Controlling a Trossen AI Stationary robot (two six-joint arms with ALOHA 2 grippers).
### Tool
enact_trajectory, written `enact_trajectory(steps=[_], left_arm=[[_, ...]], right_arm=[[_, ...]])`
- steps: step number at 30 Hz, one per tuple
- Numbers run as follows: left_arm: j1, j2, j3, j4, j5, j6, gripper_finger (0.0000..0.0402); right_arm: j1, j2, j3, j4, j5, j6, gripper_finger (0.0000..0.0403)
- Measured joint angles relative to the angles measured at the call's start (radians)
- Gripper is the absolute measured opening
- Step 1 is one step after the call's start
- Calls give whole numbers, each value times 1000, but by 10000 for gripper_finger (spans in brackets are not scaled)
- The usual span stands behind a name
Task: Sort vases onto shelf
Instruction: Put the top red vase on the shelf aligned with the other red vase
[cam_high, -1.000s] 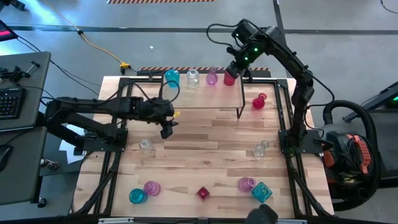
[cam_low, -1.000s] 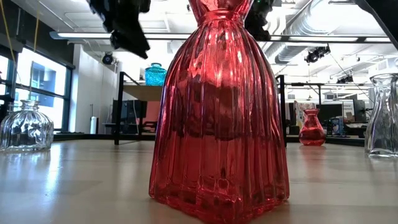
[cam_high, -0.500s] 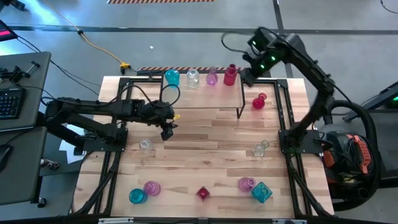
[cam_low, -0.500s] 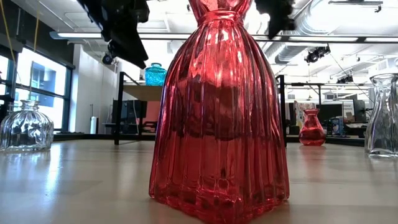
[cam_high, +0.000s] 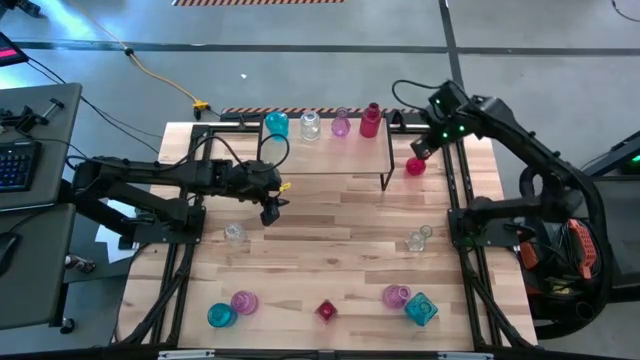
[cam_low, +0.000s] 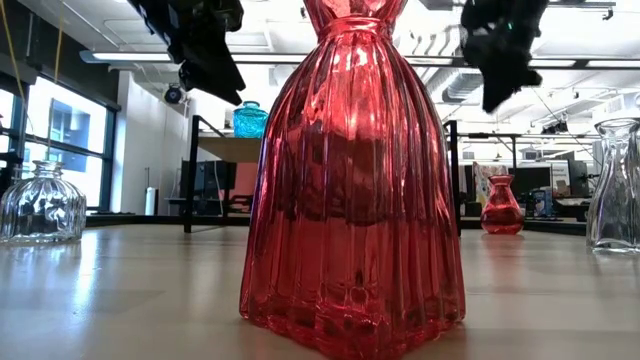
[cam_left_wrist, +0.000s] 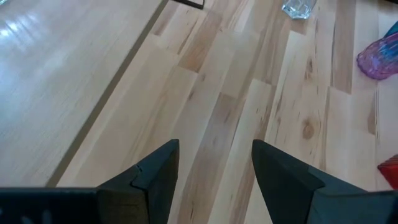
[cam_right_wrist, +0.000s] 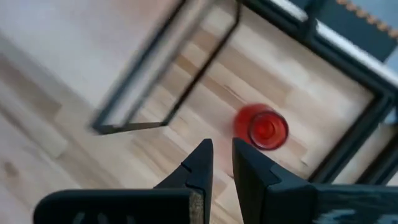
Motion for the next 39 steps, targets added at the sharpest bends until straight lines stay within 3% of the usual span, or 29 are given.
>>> enact_trajectory(steps=[7,15,39], left_arm=[[0,0,0,1,0,-1,193],[0,0,0,1,0,-7,193],[0,0,0,2,0,-9,193]], right_arm=[[-109,1,-177,132,-4,-1,41],[-207,1,-292,164,-11,-30,41],[-207,1,-318,222,-15,79,41]])
